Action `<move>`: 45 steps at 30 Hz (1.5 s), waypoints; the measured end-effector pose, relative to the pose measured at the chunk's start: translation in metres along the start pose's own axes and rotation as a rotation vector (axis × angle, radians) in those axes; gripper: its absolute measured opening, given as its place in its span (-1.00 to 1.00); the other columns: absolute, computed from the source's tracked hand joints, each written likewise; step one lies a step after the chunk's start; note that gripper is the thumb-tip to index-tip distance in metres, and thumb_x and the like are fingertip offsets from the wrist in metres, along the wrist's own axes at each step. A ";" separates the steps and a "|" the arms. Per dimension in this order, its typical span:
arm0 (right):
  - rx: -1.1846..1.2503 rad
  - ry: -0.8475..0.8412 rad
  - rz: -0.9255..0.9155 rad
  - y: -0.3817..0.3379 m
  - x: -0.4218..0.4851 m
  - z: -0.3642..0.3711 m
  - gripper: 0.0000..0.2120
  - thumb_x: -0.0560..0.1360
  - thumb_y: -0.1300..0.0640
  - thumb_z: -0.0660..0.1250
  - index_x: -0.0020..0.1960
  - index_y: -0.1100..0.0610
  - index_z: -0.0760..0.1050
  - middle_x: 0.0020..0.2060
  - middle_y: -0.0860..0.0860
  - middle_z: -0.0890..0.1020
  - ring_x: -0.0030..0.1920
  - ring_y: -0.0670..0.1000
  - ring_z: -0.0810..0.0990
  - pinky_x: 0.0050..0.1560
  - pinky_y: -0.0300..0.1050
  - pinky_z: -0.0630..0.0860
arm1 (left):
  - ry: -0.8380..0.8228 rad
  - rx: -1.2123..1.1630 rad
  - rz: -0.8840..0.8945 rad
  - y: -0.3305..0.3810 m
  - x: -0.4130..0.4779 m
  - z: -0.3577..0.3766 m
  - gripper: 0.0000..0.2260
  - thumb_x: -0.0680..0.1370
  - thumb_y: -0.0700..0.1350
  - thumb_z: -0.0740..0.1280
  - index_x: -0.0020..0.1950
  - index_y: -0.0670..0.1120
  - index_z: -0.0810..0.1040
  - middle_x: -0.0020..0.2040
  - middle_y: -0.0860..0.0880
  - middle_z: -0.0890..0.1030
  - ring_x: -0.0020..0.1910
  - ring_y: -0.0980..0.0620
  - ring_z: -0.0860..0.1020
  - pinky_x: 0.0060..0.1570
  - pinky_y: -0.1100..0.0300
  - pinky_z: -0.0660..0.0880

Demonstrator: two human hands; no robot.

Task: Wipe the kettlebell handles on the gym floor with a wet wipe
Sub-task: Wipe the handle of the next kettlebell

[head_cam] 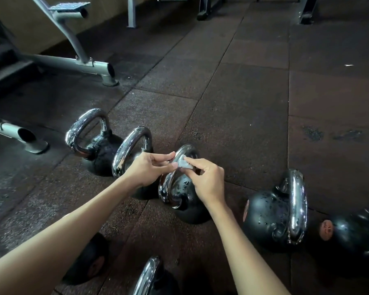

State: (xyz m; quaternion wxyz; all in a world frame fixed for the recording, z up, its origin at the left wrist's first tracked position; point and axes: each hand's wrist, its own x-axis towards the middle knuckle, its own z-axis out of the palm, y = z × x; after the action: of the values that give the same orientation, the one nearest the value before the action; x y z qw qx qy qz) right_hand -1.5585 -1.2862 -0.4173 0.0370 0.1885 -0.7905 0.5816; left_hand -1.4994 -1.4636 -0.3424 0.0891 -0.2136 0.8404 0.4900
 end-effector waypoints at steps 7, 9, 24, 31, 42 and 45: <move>0.011 -0.009 0.056 -0.015 -0.001 -0.004 -0.67 0.39 0.08 0.63 0.13 0.07 0.73 -0.04 -0.12 0.76 -0.16 -0.39 0.60 -0.07 -0.51 0.41 | 0.034 -0.040 0.018 -0.002 -0.001 0.003 -0.65 0.52 0.12 0.51 0.30 0.19 0.65 0.01 0.22 0.75 0.08 0.34 0.64 0.00 0.49 0.43; 0.063 -0.046 0.075 -0.019 -0.027 0.004 -0.65 0.39 0.07 0.63 0.16 0.05 0.72 -0.03 -0.14 0.76 -0.10 -0.35 0.65 -0.03 -0.44 0.50 | 0.047 -0.046 0.021 -0.005 0.000 0.002 -0.64 0.51 0.13 0.52 0.30 0.19 0.66 0.00 0.20 0.75 0.12 0.29 0.64 0.14 0.39 0.45; -0.155 -0.044 0.003 -0.005 -0.081 0.027 -0.80 0.40 0.15 0.62 0.01 0.06 0.76 -0.11 -0.10 0.77 -0.12 -0.20 0.69 -0.02 -0.49 0.48 | 0.123 -0.026 0.009 -0.023 0.009 -0.008 -0.66 0.45 0.22 0.54 0.22 0.25 0.69 -0.05 0.26 0.74 0.08 0.32 0.65 0.19 0.32 0.47; -0.044 0.023 0.019 -0.013 -0.086 0.036 -0.81 0.41 0.19 0.61 0.02 0.07 0.76 -0.18 -0.09 0.76 -0.20 -0.16 0.68 -0.14 -0.36 0.55 | 0.146 -0.006 0.008 -0.023 0.010 -0.010 -0.66 0.45 0.23 0.53 0.21 0.25 0.69 -0.04 0.26 0.74 0.07 0.34 0.63 0.12 0.35 0.46; -0.138 0.138 0.253 0.002 -0.031 0.020 -0.70 0.38 0.06 0.62 0.10 0.03 0.74 -0.10 -0.06 0.72 -0.09 -0.09 0.65 -0.07 -0.42 0.44 | 0.182 0.060 0.010 -0.022 0.005 -0.010 -0.66 0.49 0.27 0.49 0.24 0.28 0.66 -0.06 0.27 0.73 -0.02 0.41 0.59 -0.14 0.39 0.38; -0.210 0.156 0.383 0.001 -0.001 0.027 -0.74 0.41 -0.06 0.57 0.09 -0.06 0.74 -0.08 -0.07 0.77 -0.04 0.01 0.69 -0.03 -0.10 0.58 | 0.193 0.114 0.026 -0.020 0.001 -0.006 -0.68 0.49 0.29 0.47 0.22 0.30 0.66 -0.11 0.33 0.72 -0.20 0.44 0.59 -0.17 0.30 0.47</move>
State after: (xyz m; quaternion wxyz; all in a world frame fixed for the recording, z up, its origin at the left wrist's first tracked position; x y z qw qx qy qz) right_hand -1.5535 -1.3104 -0.4274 0.0062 -0.0155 -0.8627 0.5054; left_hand -1.4913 -1.4777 -0.3554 0.0134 -0.2433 0.8744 0.4195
